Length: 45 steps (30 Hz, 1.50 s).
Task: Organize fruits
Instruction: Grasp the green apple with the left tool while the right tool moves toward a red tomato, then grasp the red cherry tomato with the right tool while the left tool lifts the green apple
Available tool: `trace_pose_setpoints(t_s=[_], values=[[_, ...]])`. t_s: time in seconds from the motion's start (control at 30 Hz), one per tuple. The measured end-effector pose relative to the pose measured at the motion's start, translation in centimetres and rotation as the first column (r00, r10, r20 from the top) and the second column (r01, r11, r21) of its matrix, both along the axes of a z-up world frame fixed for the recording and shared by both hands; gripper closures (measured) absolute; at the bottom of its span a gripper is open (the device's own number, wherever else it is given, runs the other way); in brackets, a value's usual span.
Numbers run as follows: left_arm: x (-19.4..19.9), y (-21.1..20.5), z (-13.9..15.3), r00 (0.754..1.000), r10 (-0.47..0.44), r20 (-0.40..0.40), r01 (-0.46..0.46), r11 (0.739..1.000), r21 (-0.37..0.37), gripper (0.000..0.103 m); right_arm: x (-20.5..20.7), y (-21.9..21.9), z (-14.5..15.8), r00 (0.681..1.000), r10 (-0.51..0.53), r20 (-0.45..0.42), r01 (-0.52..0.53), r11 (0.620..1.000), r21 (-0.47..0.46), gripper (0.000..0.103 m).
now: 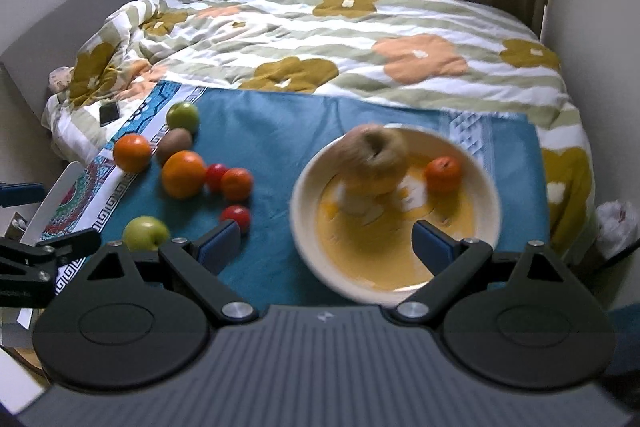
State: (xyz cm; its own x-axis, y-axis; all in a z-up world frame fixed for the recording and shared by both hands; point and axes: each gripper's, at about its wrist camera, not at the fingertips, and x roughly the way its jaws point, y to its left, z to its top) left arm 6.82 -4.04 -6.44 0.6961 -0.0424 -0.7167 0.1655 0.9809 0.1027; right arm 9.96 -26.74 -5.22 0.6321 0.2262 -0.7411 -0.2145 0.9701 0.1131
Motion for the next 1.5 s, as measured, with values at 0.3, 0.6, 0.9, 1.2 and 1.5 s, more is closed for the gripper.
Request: trace_pose_setpoints(t_s=[0.3,0.6,0.9,1.2,1.5], values=[[0.6,2.1,-4.9,0.985,-0.170,-0.024,0.171,0.985,0.038,0.012,-1.2,4.3,-4.3,0.999,-0.039,-0.017,0.038,0.999,-0.007,0.000],[2.1,2.4,-8.3,0.960,-0.276,-0.042,0.278,0.958,0.065,0.023,-0.3,7.3,-7.9,0.998,-0.050,-0.049,0.048,0.998,-0.033,0.005],[3.4,2.2,-9.1,0.954,-0.292,-0.066,0.295,0.955,0.039,0.041,0.9,8.5,-9.0,0.999,-0.030,-0.044,0.028,0.999,-0.040,0.016],[3.3,2.6,-9.1,0.952,-0.298,-0.072,0.300,0.953,0.026,0.041,1.8,8.9,-9.6,0.998,-0.017,-0.053,0.015,0.999,-0.034,0.025],[3.1,3.1,-9.0,0.961,-0.266,-0.068,0.268,0.963,0.018,0.041,2.8,9.8,-9.9,0.999,0.008,-0.033,-0.010,0.999,-0.045,0.027]])
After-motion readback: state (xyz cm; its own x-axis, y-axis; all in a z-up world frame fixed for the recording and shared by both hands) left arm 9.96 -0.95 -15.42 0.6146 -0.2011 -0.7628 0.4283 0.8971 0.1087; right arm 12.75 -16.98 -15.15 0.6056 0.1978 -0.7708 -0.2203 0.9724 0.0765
